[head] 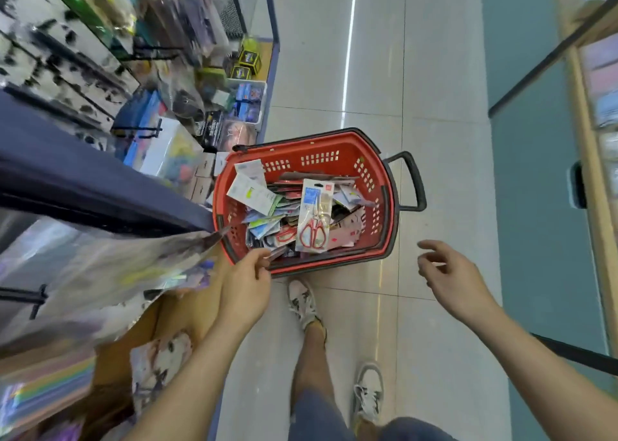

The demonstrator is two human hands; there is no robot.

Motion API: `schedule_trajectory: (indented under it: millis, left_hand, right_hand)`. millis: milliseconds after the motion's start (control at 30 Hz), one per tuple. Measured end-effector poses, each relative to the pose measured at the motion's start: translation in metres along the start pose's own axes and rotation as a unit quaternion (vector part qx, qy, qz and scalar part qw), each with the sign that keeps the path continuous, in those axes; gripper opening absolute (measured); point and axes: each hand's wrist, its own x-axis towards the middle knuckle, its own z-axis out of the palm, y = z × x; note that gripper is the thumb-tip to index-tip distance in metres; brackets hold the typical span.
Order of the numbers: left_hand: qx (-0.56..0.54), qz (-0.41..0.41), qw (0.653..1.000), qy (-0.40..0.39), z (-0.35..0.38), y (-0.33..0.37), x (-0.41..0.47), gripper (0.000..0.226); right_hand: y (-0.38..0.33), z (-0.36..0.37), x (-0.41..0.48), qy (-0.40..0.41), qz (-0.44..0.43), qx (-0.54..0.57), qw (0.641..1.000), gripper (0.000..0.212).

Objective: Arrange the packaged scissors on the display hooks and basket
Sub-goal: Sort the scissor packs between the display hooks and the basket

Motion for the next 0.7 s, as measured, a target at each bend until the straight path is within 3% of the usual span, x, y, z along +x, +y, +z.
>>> schedule_trajectory:
  millis: [167,267,400,500,567,700]
  left_hand:
    - [0.015,-0.029,0.998,-0.055,0.053,-0.016,0.115,0.038]
    - [0.049,-0.011,0.996,-0.068,0.083,-0.025,0.175,0.042]
    - [0.093,0.074,0.993,-0.005,0.116,-0.03,0.254,0.058]
    - [0.153,0.112,0.981,0.05,0.131,-0.026,0.311,0.066]
    - [0.234,0.127,0.964,0.0,0.14,-0.026,0.342,0.067]
    - [0.438,0.163,0.879,-0.1,0.164,-0.039,0.375,0.07]
  right_hand:
    - [-0.006,0.062,0.082,-0.006,-0.013,-0.008,1.0,0.029]
    - [-0.005,0.099,0.14,-0.027,-0.04,-0.056,0.997,0.043]
    - [-0.01,0.142,0.232,-0.048,-0.134,-0.158,0.977,0.057]
    - [-0.012,0.171,0.301,-0.074,-0.181,-0.277,0.941,0.072]
    - [-0.008,0.186,0.338,-0.108,-0.174,-0.361,0.91,0.088]
    - [0.008,0.208,0.38,-0.203,-0.062,-0.426,0.88,0.106]
